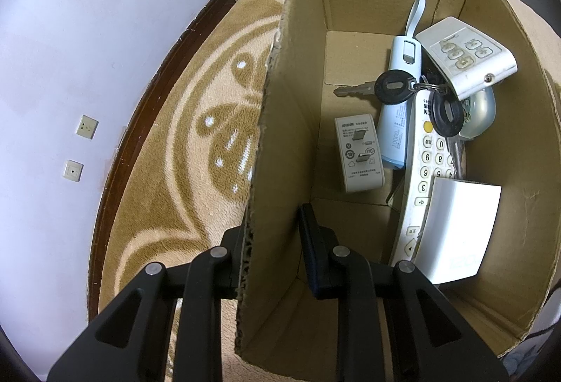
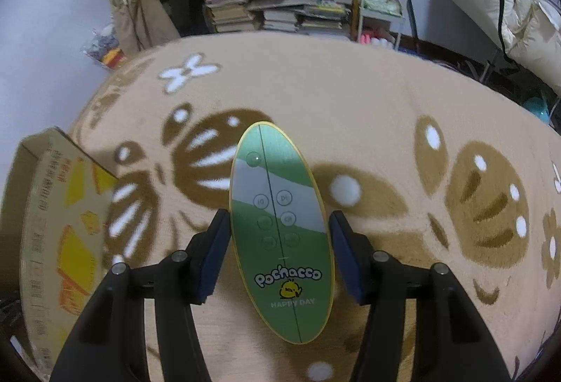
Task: Organize rigid objects
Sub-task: 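Lift the green Pochacco board and carry it over the box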
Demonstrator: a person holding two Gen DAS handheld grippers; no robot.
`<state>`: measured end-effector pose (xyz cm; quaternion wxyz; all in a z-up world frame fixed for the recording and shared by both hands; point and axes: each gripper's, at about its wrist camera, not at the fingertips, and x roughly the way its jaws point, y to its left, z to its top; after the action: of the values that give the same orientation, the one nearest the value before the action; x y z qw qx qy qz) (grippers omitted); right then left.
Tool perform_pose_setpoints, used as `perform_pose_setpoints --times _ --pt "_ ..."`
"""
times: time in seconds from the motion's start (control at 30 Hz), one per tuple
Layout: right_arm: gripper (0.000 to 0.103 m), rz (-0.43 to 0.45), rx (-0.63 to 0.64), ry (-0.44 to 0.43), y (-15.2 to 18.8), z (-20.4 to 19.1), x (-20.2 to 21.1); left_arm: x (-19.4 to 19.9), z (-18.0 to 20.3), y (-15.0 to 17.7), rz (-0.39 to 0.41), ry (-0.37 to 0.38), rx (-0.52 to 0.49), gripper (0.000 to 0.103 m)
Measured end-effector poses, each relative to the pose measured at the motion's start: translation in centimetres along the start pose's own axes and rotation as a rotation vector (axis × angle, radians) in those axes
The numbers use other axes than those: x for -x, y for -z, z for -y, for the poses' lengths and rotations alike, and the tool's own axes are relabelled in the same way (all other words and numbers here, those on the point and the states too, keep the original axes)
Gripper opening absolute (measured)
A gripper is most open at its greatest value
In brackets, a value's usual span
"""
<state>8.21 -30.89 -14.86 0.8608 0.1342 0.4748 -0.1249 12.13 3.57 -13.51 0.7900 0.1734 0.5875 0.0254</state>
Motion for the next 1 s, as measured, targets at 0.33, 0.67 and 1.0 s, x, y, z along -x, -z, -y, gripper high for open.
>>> perform_pose_setpoints --times 0.33,0.67,1.0 --pt "0.061 0.067 0.071 -0.082 -0.6 -4.4 2.9 0.1 -0.1 -0.1 0.000 0.000 -0.002 0.023" --pt "0.061 0.161 0.152 -0.216 0.0 -10.2 7.2 0.0 0.0 -0.1 0.000 0.000 -0.002 0.023" --pt "0.061 0.181 0.170 -0.413 0.9 -14.6 9.8 0.0 0.0 -0.1 0.000 0.000 -0.002 0.023"
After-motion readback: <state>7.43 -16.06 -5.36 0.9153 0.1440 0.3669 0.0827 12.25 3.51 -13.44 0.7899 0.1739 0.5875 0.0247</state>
